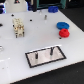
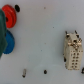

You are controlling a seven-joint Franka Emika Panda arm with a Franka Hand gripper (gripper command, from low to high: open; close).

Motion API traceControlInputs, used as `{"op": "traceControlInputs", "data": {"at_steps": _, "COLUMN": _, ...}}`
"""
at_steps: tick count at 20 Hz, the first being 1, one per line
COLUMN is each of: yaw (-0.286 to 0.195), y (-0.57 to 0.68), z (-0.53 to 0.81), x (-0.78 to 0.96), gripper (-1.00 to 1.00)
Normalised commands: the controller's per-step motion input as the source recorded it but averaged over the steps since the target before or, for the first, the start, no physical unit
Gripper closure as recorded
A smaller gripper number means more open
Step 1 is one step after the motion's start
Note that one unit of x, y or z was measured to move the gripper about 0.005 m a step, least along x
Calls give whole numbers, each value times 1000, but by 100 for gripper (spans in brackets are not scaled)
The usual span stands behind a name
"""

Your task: Insert the blue gear onto the right peg, followed by the red gear

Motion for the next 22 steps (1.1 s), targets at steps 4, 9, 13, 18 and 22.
{"op": "traceControlInputs", "data": {"at_steps": 4, "yaw": 0, "y": 659, "z": -2, "x": -469, "gripper": -100}}
{"op": "traceControlInputs", "data": {"at_steps": 9, "yaw": 0, "y": 700, "z": -7, "x": -463, "gripper": -100}}
{"op": "traceControlInputs", "data": {"at_steps": 13, "yaw": 0, "y": 709, "z": -68, "x": -404, "gripper": -100}}
{"op": "traceControlInputs", "data": {"at_steps": 18, "yaw": 0, "y": 690, "z": -225, "x": -353, "gripper": -100}}
{"op": "traceControlInputs", "data": {"at_steps": 22, "yaw": 0, "y": 641, "z": -319, "x": -291, "gripper": -100}}
